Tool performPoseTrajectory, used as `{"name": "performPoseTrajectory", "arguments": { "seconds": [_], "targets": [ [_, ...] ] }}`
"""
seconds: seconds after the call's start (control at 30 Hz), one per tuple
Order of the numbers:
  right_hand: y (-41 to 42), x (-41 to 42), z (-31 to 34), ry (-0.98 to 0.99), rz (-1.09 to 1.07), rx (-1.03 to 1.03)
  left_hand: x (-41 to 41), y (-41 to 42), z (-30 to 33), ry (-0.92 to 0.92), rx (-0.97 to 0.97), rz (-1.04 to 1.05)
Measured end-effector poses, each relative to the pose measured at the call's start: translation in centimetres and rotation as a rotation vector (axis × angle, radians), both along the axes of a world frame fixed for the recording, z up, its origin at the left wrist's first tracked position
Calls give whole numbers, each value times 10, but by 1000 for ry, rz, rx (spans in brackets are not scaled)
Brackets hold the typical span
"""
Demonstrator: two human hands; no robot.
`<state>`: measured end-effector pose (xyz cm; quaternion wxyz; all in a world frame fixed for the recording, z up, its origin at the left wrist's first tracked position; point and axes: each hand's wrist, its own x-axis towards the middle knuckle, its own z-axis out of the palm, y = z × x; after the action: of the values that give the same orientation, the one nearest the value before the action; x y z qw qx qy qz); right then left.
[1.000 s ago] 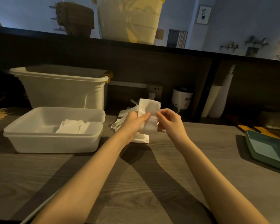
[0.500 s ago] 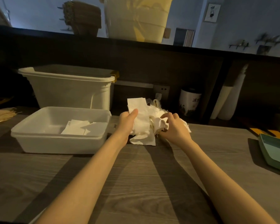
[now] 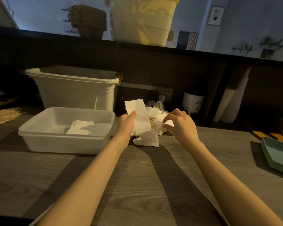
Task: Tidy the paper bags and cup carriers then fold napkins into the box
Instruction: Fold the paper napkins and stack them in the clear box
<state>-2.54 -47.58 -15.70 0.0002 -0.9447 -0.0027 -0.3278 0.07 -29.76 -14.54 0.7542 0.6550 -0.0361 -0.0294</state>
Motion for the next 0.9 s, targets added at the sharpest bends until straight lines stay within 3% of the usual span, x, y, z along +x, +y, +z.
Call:
{"name": "performPoseTrajectory", "arguments": {
  "seconds": [0.3,0.57,0.8,0.9],
  "targets": [
    [5,4,-3,142,90,-20,-1,2,1,22,-17,-14],
    [3,4,-7,-19,158,-56,0,3,0,22,1,-10],
    [4,-4,16,-119,174,264,2,5,-2,18,54,5],
    [9,-11,28,-153,199,507,2,4,-4,25,58,2]
  ]
}}
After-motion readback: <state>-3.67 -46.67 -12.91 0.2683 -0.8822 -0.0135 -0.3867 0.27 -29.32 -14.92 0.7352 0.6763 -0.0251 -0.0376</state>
